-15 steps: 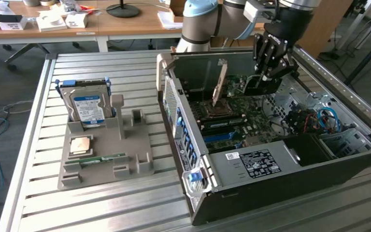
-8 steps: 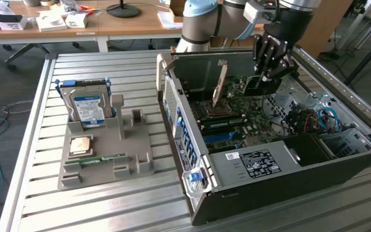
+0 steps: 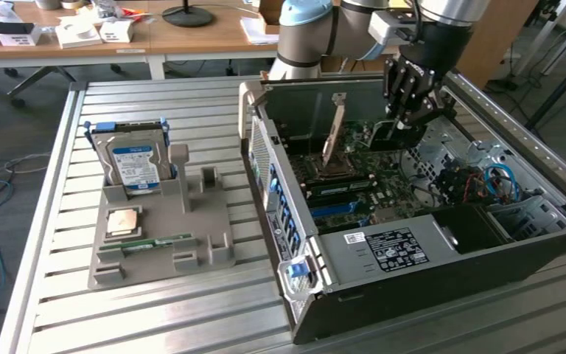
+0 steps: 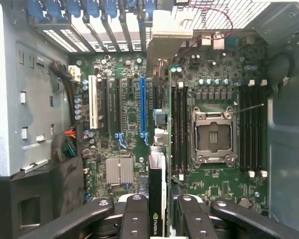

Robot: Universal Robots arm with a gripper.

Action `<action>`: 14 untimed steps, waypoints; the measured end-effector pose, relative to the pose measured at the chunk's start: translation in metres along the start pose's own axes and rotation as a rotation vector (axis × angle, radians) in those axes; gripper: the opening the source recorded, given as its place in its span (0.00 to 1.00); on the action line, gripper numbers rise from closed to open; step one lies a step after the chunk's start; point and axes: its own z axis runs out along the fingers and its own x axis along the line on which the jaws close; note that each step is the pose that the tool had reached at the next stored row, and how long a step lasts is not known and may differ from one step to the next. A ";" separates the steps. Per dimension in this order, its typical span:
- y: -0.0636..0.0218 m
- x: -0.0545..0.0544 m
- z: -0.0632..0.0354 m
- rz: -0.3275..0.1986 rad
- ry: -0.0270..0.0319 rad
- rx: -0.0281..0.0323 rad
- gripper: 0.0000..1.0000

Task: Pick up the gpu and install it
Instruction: 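Insert the gpu into the slot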

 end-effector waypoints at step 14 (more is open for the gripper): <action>0.0023 0.000 0.0199 0.000 0.0002 -0.0001 0.27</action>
